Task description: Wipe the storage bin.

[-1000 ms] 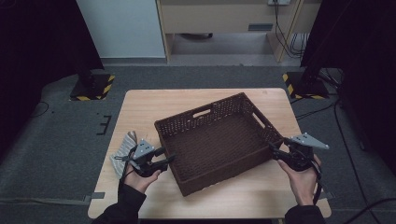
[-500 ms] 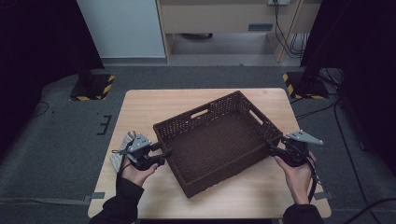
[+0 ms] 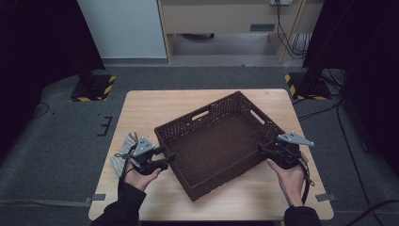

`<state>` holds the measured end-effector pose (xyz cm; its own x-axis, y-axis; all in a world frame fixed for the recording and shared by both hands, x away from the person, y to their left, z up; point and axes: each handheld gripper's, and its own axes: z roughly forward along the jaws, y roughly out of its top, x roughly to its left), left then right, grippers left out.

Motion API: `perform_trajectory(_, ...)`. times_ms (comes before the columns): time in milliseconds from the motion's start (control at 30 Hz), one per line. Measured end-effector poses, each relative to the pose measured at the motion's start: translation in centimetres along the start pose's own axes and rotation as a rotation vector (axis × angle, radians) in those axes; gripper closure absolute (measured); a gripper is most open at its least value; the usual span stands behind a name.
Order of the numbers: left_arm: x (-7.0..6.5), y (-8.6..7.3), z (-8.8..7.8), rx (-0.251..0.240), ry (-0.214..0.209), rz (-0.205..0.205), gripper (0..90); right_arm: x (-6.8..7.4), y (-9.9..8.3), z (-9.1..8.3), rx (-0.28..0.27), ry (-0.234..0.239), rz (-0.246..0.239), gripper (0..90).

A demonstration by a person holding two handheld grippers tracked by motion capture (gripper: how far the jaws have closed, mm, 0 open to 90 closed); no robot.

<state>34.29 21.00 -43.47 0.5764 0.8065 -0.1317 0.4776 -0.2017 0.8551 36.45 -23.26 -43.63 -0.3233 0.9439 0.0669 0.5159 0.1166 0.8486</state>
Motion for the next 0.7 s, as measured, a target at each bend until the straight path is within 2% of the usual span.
perform_trajectory(100,0.9,0.3,-0.3,-0.015,0.035,-0.017,43.9,0.0,0.0,0.1,0.001,-0.008,-0.007,30.8)
perform_trajectory(167,1.4,0.1,-0.2,-0.01,0.041,-0.021,41.8,-0.1,0.1,0.2,0.001,-0.009,-0.006,31.1)
perform_trajectory(267,1.5,-0.1,0.0,-0.018,0.019,-0.035,40.6,-0.4,0.2,0.5,-0.003,-0.017,-0.012,31.6)
perform_trajectory(400,0.6,-0.1,0.4,-0.005,-0.02,-0.008,43.5,-0.7,0.3,0.9,-0.008,-0.032,-0.002,32.4)
perform_trajectory(467,0.2,-0.2,0.6,-0.001,-0.008,0.014,41.7,-0.5,0.3,0.8,-0.008,-0.034,-0.006,32.9)
perform_trajectory(600,0.3,-0.3,0.5,-0.004,-0.014,0.0,42.1,0.3,0.5,0.1,-0.022,-0.024,-0.007,30.4)
perform_trajectory(700,0.3,-0.2,0.4,0.0,-0.017,0.005,42.4,1.1,0.3,0.2,-0.01,-0.013,-0.003,28.7)
